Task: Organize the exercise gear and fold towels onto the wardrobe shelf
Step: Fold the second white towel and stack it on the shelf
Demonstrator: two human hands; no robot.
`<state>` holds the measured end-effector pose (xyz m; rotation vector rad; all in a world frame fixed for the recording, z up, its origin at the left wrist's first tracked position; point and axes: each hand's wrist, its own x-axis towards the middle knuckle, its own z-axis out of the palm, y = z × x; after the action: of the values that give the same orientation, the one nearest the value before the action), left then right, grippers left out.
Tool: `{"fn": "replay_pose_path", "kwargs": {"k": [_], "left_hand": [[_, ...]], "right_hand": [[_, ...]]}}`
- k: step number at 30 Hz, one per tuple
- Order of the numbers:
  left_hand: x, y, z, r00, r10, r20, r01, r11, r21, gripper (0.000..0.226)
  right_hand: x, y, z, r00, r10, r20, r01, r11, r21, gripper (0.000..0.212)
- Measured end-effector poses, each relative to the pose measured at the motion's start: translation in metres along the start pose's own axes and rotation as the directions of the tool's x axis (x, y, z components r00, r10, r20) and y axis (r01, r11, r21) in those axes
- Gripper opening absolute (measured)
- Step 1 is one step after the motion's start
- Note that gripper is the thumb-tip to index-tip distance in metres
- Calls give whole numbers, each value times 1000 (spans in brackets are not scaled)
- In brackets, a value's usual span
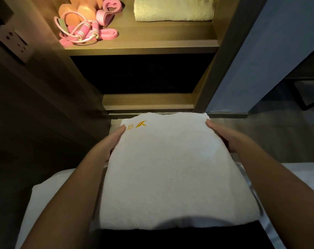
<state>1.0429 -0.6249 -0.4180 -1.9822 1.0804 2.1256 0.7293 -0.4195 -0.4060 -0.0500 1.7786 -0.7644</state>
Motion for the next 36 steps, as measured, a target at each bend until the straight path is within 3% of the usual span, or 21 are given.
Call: {"fn": "replay_pose_path", "kwargs": {"k": [3, 5, 7, 9, 12, 15, 19, 21, 25, 28, 30, 32, 34, 36], "left_hand": [[6, 24, 19, 999, -29, -20, 28, 999, -30, 45], [10, 29, 31, 986, 48, -162, -24, 989, 147, 52], [14, 28, 43, 900, 288, -328, -177, 928, 329, 50], [18, 29, 49, 792, 505, -343, -363, 841, 401, 47], [20, 32, 40, 722, 583, -373, -442, 803, 399, 43], [25, 26, 29, 764, 512, -391, -379, 848, 370, 48], [28, 29, 31, 726, 554, -407, -449, 831, 329, 35], [27, 28, 31, 759, 523, -389, -432, 850, 301, 34], [24, 25, 31, 857, 382, -345, -302, 916, 264, 53], [13, 28, 33, 921, 221, -322, -123, 947, 297, 69], [6, 22, 25, 948, 135, -288, -31, 941, 337, 78], [1, 9, 16, 977, 82, -199, -9, 939, 344, 76], [-5, -2, 13, 978, 127, -169, -36, 888, 458, 71], [-8, -4, 20, 921, 307, -241, -104, 789, 606, 69]], "right_hand": [[9, -21, 17, 993, -78, -86, 78, 997, -6, 45], [14, -24, 29, 963, -123, -241, 117, 992, -38, 58], [16, -23, 38, 906, -235, -351, 181, 967, -181, 70], [17, -22, 42, 858, -358, -369, 264, 923, -281, 70], [21, -26, 30, 810, -424, -406, 356, 905, -235, 62], [19, -24, 21, 853, -334, -400, 276, 941, -196, 62], [20, -21, 23, 849, -347, -400, 291, 937, -194, 60], [19, -18, 21, 865, -321, -385, 279, 947, -162, 59], [15, -12, 21, 904, -254, -345, 227, 967, -115, 60], [-1, -11, 14, 980, -91, -177, 92, 996, -3, 65], [-15, -5, 7, 999, -35, -42, 35, 999, 9, 68], [-23, 3, 4, 1000, -21, -1, 21, 1000, -20, 66], [-27, 7, 7, 999, -34, -35, 32, 999, -33, 60], [-27, 7, 16, 985, -91, -146, 85, 995, -50, 56]]}}
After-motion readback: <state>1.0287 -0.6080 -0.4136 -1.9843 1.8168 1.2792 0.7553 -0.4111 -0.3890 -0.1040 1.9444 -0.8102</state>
